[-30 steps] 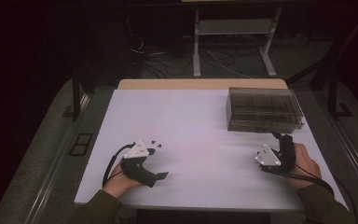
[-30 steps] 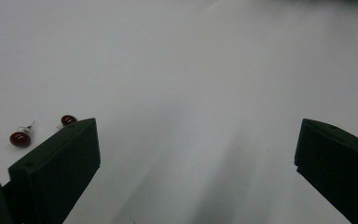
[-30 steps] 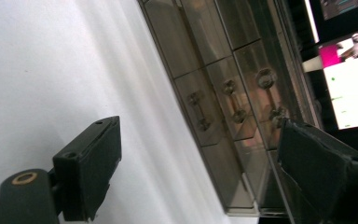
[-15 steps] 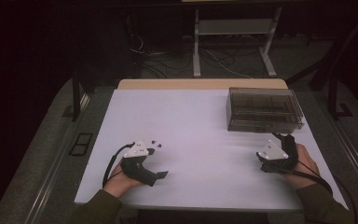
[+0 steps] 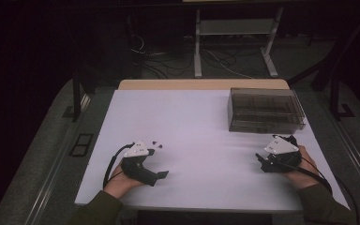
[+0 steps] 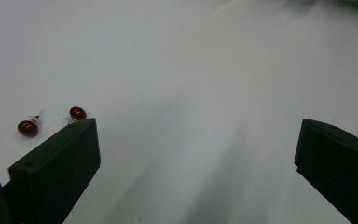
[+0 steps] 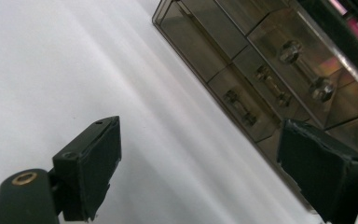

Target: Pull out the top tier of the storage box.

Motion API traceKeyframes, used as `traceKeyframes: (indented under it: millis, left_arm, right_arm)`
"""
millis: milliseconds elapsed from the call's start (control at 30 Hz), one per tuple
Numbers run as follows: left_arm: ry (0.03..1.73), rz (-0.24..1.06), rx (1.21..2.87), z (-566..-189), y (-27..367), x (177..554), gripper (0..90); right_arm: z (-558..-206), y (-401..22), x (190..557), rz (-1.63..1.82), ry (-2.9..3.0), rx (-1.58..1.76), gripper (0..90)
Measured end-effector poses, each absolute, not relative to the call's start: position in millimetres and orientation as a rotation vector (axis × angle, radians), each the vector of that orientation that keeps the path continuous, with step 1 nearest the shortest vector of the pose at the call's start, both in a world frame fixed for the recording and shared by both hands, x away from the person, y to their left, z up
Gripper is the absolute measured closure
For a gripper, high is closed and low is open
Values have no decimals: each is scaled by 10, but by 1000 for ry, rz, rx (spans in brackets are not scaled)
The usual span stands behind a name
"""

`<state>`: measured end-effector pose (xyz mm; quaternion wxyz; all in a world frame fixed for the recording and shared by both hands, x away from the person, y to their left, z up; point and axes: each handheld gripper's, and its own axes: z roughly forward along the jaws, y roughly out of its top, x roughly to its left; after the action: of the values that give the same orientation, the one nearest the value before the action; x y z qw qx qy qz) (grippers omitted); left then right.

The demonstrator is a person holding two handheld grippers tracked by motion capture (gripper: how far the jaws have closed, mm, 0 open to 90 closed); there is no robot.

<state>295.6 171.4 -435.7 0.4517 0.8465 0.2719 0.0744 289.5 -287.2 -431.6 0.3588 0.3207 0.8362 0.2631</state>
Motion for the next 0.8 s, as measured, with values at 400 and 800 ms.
traceKeyframes:
  millis: [400,800]
  left_arm:
    - [672,183,2098,-4359,1712,2953,0]
    - [674,185,2098,-4362,1708,2951,0]
  right_arm:
    - [-4304,-2979,2964,836,2194,1004,134]
    - [-4279,-3084,3013,990,2215,1147,133]
